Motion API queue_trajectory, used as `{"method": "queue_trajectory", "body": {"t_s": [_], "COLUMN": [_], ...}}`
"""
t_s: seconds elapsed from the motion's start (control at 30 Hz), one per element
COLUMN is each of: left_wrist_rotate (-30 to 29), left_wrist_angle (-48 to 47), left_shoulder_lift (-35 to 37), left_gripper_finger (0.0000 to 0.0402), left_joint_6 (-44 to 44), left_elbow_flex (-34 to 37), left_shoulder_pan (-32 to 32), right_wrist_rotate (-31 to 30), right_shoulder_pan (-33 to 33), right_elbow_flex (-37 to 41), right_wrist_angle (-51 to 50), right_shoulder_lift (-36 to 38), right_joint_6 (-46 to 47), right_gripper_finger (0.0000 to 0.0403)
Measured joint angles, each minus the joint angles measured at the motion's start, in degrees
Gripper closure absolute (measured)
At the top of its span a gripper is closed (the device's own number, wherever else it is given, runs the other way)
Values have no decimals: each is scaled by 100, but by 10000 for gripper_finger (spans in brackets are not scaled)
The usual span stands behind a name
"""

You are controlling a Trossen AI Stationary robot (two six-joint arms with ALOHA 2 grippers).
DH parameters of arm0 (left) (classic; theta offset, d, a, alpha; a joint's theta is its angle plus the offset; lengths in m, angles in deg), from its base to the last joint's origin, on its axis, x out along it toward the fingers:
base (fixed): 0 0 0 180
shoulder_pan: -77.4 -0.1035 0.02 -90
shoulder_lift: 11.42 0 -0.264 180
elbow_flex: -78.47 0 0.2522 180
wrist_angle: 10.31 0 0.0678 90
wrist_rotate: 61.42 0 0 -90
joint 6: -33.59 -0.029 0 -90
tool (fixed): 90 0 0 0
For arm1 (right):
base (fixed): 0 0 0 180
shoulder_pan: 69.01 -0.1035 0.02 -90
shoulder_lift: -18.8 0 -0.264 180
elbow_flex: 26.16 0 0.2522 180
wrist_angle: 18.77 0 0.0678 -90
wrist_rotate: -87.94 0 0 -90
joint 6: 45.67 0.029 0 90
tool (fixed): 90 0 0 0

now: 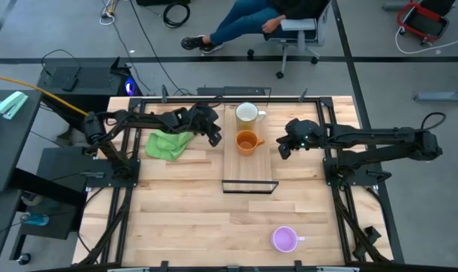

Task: Stack small to large cups/mugs on shelf
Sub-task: Adjust the shelf

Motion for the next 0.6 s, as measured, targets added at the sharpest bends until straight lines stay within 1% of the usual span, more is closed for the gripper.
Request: {"method": "queue_trajectory", "body": {"t_s": [0.2,0.33,0.47,0.6], "left_wrist_rotate": [-767,-1180,-1247,-1215], "left_wrist_angle": [-810,-960,-949,-932], "left_shoulder_lift": [188,327,437,634], "left_gripper_finger": [390,380,375,381], "left_joint_6": [-41,1,228,553], "left_elbow_flex": [2,226,594,1004], "left_shoulder_pan": [-47,-88,-299,-546], "right_wrist_rotate": [2,44,105,148], "right_shoulder_pan": [-4,-4,-7,-24], "right_elbow_flex": [0,0,0,0], "right_wrist_angle": [-477,-769,-1041,-1141], "right_shoulder_lift": [379,609,820,966], "right_joint_6": [79,168,295,309], "right_gripper_finger": [396,396,396,396]}}
